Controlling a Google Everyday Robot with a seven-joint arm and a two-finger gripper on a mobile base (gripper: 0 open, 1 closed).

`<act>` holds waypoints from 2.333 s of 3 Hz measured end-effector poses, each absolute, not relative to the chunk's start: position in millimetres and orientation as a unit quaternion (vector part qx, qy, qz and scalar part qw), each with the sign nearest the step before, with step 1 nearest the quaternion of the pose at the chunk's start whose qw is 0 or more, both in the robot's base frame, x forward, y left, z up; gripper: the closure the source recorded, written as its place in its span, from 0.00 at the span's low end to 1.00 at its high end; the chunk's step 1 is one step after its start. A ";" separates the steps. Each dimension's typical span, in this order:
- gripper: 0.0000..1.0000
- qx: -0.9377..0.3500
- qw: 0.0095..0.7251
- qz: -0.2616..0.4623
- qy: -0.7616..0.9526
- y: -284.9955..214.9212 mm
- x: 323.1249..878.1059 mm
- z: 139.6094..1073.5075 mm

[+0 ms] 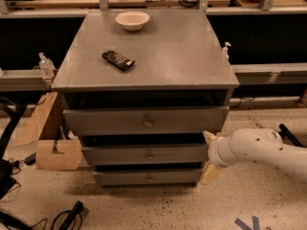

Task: Open middle drawer

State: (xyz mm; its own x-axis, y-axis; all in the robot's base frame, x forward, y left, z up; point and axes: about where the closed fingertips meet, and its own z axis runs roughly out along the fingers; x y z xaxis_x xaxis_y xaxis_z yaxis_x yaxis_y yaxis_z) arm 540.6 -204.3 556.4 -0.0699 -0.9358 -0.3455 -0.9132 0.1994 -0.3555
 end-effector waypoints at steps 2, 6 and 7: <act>0.00 -0.673 0.213 -0.031 0.708 -197.8 542.7 504.6; 0.00 -0.690 0.148 -0.055 0.706 -182.0 591.9 440.4; 0.02 -0.695 0.126 -0.063 0.705 -180.9 613.3 420.7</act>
Offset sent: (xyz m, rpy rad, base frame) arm -0.0024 0.0071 -0.0754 -0.1272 0.0596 0.1151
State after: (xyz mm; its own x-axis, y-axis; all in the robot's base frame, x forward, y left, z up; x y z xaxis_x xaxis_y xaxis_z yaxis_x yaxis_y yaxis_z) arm 613.3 -180.9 420.7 -0.0026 -0.9959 -0.0902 -0.9638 0.0265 -0.2652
